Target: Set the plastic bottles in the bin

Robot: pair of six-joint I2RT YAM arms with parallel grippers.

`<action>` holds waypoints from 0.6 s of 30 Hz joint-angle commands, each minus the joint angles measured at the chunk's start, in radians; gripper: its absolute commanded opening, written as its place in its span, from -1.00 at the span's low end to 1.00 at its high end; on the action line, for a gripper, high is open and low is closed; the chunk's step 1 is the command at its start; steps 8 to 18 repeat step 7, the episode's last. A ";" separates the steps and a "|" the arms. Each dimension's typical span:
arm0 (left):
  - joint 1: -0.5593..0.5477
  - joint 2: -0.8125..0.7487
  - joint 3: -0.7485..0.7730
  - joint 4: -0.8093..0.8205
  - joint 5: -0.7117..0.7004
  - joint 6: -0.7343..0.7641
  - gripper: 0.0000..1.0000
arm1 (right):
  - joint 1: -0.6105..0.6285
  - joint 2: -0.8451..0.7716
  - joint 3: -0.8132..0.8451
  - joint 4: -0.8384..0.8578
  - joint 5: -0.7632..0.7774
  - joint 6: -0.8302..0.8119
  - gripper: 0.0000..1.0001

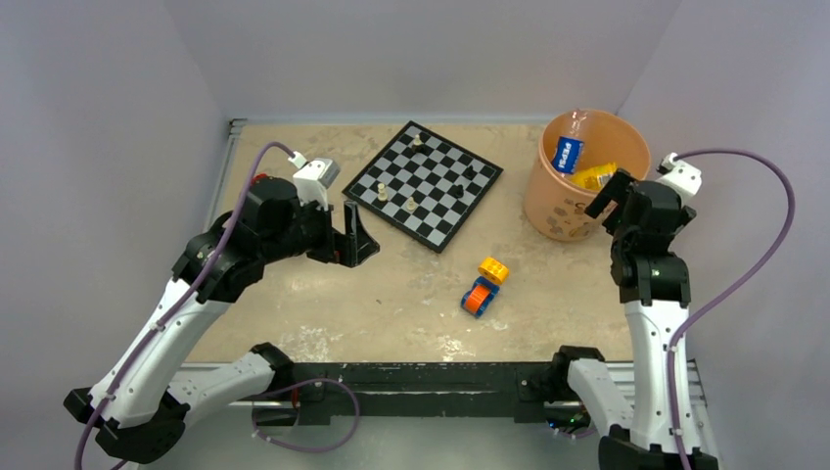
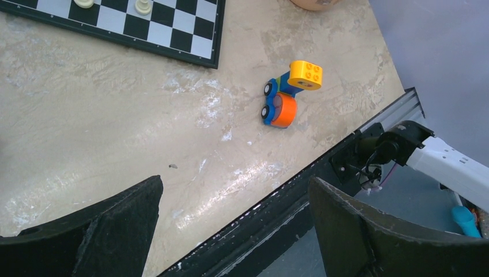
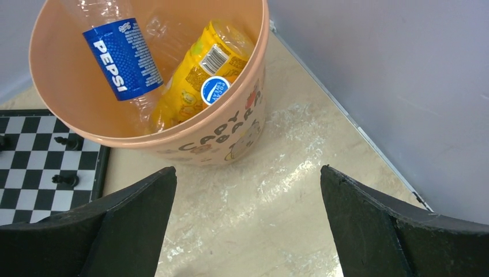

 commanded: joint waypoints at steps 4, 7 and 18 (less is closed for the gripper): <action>0.006 0.002 -0.007 0.025 0.028 0.008 1.00 | -0.003 -0.008 0.004 0.025 -0.008 0.031 0.97; 0.006 0.002 -0.010 0.023 0.028 0.004 1.00 | -0.003 -0.012 0.002 0.025 -0.008 0.039 0.97; 0.006 0.002 -0.010 0.023 0.028 0.004 1.00 | -0.003 -0.012 0.002 0.025 -0.008 0.039 0.97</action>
